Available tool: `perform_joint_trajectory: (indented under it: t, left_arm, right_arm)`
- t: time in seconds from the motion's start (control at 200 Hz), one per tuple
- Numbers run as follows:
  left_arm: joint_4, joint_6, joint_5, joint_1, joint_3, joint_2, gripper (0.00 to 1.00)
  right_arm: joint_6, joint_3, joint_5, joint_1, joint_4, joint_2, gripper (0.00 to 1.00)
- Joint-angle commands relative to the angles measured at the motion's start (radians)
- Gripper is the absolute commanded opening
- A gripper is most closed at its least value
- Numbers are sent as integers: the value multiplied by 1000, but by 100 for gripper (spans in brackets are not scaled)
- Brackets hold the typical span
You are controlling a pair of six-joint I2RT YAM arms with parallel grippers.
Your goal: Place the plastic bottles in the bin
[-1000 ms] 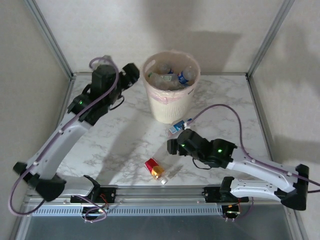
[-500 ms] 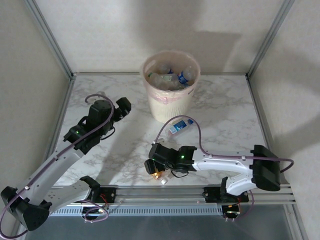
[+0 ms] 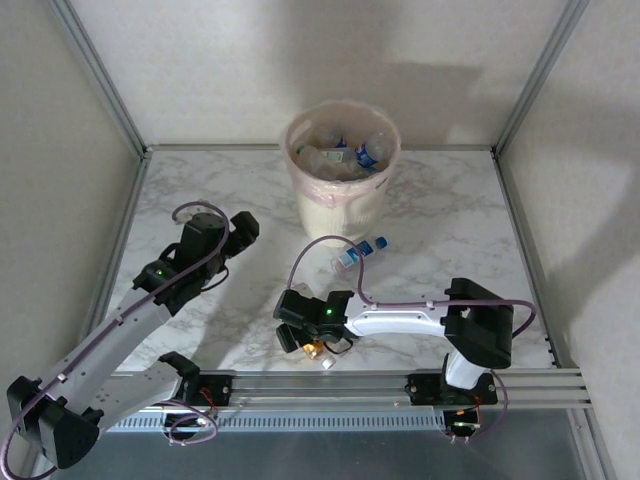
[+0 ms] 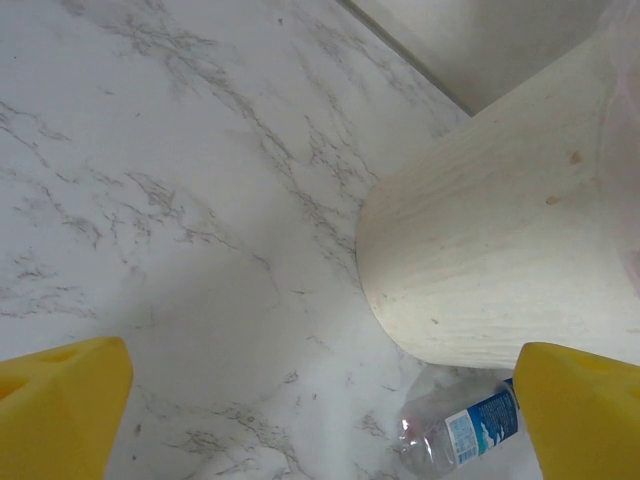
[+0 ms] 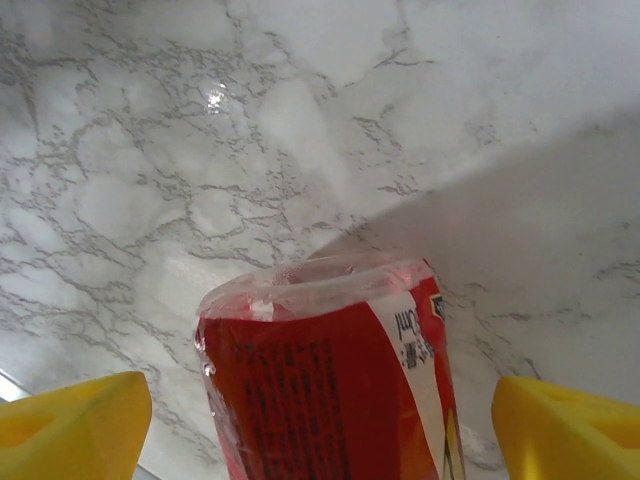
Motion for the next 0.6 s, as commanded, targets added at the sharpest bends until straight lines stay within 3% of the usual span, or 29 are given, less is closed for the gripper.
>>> perform_joint_trajectory:
  t: [0.0, 0.19, 0.596]
  left_arm:
    - [33, -8, 22, 14, -18, -17, 96]
    - [44, -13, 42, 23, -29, -9, 93]
    - [59, -23, 70, 35, -84, 3, 89]
  right_arm:
    - [-4, 34, -3, 9, -39, 29, 84]
    - [-4, 26, -14, 7, -28, 45, 81]
    - [18, 17, 21, 8, -33, 15, 63]
